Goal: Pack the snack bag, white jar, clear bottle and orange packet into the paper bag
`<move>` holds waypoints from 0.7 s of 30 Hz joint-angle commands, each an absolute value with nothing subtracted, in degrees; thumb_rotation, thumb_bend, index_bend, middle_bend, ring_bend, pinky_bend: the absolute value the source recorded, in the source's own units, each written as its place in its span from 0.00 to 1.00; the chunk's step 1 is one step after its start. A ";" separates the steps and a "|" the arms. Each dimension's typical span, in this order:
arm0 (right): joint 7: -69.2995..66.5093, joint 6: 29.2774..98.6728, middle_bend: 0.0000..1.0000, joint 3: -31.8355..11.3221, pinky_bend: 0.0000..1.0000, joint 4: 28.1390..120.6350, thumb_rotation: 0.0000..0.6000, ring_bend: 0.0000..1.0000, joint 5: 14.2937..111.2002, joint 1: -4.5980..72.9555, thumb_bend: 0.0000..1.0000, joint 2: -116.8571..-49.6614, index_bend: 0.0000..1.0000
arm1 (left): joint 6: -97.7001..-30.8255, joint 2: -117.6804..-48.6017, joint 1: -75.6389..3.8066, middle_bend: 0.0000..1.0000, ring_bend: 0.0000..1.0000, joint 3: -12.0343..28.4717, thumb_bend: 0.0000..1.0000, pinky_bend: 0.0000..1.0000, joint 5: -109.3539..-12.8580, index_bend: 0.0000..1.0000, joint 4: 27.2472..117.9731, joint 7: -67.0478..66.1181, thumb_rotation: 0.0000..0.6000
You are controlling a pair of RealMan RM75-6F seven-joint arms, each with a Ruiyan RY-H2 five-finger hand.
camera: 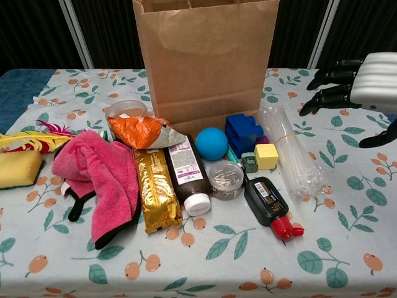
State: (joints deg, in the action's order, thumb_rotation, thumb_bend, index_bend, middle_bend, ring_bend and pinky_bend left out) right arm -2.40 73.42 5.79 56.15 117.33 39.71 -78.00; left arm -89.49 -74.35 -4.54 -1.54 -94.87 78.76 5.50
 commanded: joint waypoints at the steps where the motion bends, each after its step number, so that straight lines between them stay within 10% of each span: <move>1: -6.53 74.96 0.30 6.16 0.14 47.41 1.00 0.14 117.15 40.96 0.00 -84.91 0.19 | -89.88 -74.77 -4.81 0.10 0.07 -1.15 0.00 0.15 -94.96 0.09 77.80 5.83 1.00; 21: -19.53 76.01 0.30 7.00 0.14 23.27 1.00 0.14 109.82 40.42 0.01 -103.39 0.19 | -90.82 -75.25 -5.67 0.10 0.07 -0.38 0.00 0.15 -94.86 0.09 74.52 8.51 1.00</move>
